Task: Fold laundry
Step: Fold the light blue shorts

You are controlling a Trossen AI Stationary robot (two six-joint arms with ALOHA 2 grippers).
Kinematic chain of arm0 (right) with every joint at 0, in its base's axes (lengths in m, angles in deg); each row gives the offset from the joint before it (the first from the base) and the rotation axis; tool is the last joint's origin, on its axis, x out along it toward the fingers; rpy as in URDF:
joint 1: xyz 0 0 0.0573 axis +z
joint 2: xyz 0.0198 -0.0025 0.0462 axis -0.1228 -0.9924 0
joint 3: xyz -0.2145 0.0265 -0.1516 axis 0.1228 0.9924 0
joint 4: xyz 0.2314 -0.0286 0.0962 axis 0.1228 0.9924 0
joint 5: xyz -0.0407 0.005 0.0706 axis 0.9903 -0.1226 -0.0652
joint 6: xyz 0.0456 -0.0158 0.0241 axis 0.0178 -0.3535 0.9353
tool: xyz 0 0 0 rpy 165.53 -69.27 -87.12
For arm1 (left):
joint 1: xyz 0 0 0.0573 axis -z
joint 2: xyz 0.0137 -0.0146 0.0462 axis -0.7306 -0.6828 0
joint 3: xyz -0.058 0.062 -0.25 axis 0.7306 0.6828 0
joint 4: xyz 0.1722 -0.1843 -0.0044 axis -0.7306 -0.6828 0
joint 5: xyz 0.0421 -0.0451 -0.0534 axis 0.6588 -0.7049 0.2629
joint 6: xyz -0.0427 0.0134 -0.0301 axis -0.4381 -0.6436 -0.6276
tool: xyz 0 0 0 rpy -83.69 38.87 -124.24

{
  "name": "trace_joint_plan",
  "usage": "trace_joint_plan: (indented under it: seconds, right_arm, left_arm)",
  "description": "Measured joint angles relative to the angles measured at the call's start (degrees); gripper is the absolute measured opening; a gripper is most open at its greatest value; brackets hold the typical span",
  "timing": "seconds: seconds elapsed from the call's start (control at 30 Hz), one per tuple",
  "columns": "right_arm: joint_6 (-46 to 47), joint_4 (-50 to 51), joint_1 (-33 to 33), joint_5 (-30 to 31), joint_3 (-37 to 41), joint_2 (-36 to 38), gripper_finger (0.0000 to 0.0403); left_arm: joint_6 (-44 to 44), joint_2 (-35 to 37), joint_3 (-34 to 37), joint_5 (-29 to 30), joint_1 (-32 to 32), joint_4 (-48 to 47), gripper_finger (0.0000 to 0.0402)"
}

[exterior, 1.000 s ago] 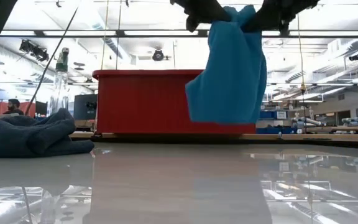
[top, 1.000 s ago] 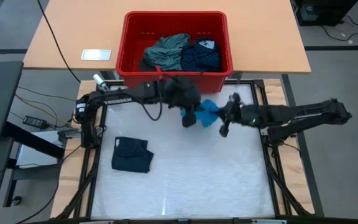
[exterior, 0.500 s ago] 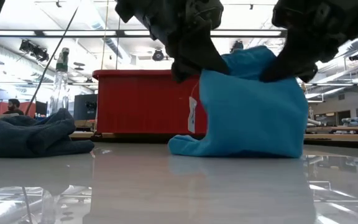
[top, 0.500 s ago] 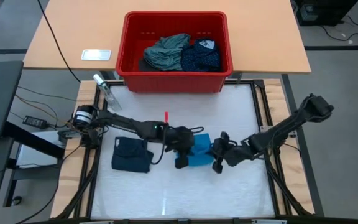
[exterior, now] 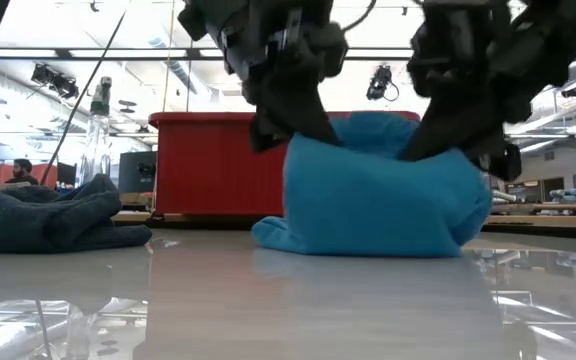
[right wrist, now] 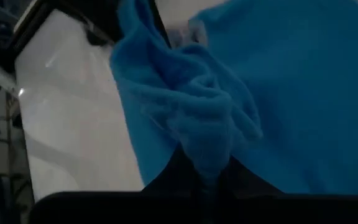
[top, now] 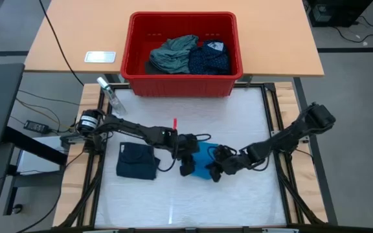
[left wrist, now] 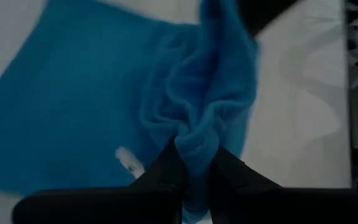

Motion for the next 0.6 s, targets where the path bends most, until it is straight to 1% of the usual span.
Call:
trace_joint_plan:
  seconds: [0.1, 0.2, 0.3, 0.4, 0.5, 0.6]
  right_arm:
    - [2.9, -3.9, -1.1, -1.9, 0.0, -2.0, 0.0021]
    - [4.3, -6.5, -1.9, -2.8, 0.0, -2.4, 0.0021]
    - [4.3, -6.4, -2.9, -3.5, 0.0, -2.3, 0.0021]
    - [4.3, -6.2, -4.8, -6.5, 0.0, -2.5, 0.0021]
    - [4.8, -5.4, -6.4, -8.2, 0.0, -3.4, 0.0021]
    - [7.2, -3.0, -7.4, -7.1, 0.0, -2.3, 0.0021]
  left_arm:
    - [-2.0, -0.3, 0.0, -1.3, -0.9, -4.7, 0.0039]
    - [-3.0, -0.1, -0.1, -1.8, -1.1, -6.9, 0.0039]
    - [-4.2, -0.1, -0.1, -1.8, -0.8, -7.3, 0.0039]
    - [-5.5, -0.8, -0.1, -1.4, -0.8, -7.5, 0.0039]
    - [-7.3, -1.1, 0.1, 0.0, -2.1, -6.6, 0.0039]
    - [-9.1, -0.2, 0.2, -0.1, -4.4, -4.9, 0.0039]
